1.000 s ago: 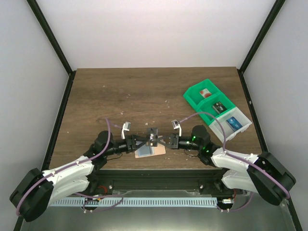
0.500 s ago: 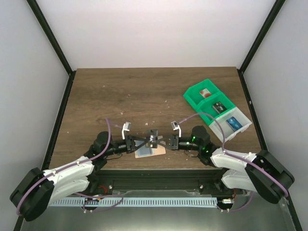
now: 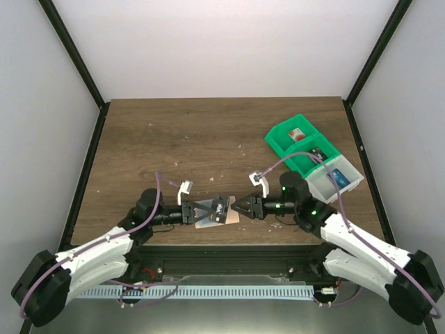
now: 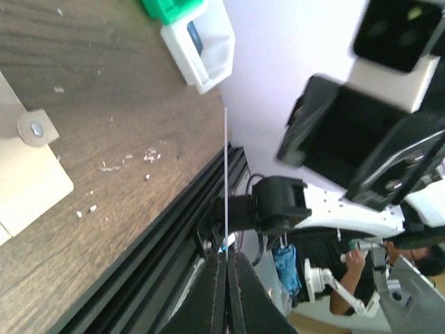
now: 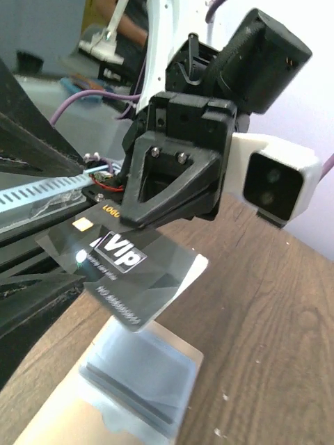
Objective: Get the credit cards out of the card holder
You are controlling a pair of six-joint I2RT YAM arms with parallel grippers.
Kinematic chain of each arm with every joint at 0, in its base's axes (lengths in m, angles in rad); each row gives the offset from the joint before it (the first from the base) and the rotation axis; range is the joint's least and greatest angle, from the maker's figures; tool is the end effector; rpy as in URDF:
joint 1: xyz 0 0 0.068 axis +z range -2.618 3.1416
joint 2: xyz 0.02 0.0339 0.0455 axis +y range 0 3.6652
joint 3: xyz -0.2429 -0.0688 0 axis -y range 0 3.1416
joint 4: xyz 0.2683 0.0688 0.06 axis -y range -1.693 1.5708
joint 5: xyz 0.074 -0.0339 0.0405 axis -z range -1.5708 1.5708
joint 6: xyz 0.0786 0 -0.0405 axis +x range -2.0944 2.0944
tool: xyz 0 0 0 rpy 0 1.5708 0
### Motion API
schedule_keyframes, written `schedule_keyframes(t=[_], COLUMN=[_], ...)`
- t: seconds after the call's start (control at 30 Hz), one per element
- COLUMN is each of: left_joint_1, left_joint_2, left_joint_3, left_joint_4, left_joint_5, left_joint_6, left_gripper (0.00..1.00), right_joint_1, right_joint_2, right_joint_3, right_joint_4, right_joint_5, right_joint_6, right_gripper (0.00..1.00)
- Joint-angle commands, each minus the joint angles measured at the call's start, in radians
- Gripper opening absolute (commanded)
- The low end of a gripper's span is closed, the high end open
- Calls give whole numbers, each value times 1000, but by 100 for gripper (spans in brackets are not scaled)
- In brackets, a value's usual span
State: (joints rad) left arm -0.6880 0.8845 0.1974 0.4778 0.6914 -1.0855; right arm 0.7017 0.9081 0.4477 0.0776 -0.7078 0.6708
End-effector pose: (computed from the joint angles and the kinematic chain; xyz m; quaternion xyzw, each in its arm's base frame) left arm 0.1560 -0.1931 0.1497 0.0647 0.7588 -0.6253 0.1701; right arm 0.1668 0.2079 0.1896 -0.2059 0.7743 0.5548 0.2242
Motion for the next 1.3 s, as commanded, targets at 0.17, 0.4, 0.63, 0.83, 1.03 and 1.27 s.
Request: schedule_keyframes(t=[0.17, 0.4, 0.63, 0.83, 1.03, 1.27], left_joint_1=[-2, -2, -2, -2, -2, -2], left_joint_2=[-45, -105, -99, -96, -87, -92], left_joint_3=[36, 27, 19, 20, 19, 13], left_joint_4=[-173, -208, -200, -198, -186, -167], left_joint_5=[171, 244, 291, 301, 310, 313], left_joint_6=[119, 155, 181, 194, 196, 195], left_gripper=[0, 0, 0, 0, 0, 0], right_joint_1=[-13, -13, -13, -12, -8, 3], right_joint_2=[-8, 104, 211, 274, 298, 314], right_joint_3=[280, 326, 303, 283, 282, 265], right_joint_4=[-542, -518, -425, -370, -340, -331], right_joint_5=[-12, -173, -301, -350, -365, -382], right_joint_6=[-330, -349, -328, -316, -307, -315], right_gripper=[41, 46, 46, 40, 32, 31])
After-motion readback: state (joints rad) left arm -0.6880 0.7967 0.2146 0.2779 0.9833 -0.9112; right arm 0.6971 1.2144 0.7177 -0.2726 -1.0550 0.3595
